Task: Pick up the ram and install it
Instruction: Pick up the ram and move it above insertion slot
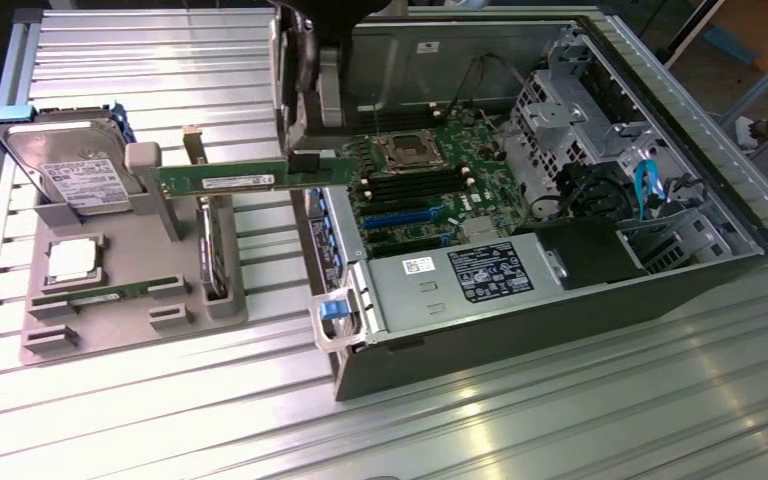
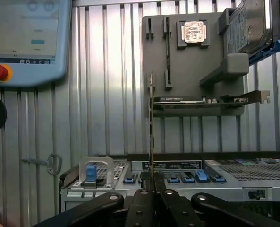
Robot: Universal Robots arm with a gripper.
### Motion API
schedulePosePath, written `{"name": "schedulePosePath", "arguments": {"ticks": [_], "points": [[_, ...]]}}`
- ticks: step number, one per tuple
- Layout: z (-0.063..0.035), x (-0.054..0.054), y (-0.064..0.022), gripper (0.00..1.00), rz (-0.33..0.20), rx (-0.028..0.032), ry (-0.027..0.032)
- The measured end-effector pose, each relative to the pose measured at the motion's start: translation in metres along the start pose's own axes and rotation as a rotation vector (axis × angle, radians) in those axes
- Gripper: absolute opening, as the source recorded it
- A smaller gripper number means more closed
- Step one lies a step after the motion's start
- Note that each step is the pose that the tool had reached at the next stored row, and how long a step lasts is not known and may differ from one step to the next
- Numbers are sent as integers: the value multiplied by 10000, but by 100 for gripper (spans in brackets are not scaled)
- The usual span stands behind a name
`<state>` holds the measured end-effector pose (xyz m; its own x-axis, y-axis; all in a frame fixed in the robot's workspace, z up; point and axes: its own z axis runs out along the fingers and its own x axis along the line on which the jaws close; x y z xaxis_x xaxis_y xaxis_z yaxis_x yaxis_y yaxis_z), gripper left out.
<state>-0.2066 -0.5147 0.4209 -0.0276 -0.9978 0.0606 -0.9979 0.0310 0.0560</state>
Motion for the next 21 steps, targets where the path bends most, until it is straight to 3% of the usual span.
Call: {"name": "schedulePosePath", "arguments": {"ticks": [21], "points": [[-33, -15, -558, 12, -15, -246, 7]]}}
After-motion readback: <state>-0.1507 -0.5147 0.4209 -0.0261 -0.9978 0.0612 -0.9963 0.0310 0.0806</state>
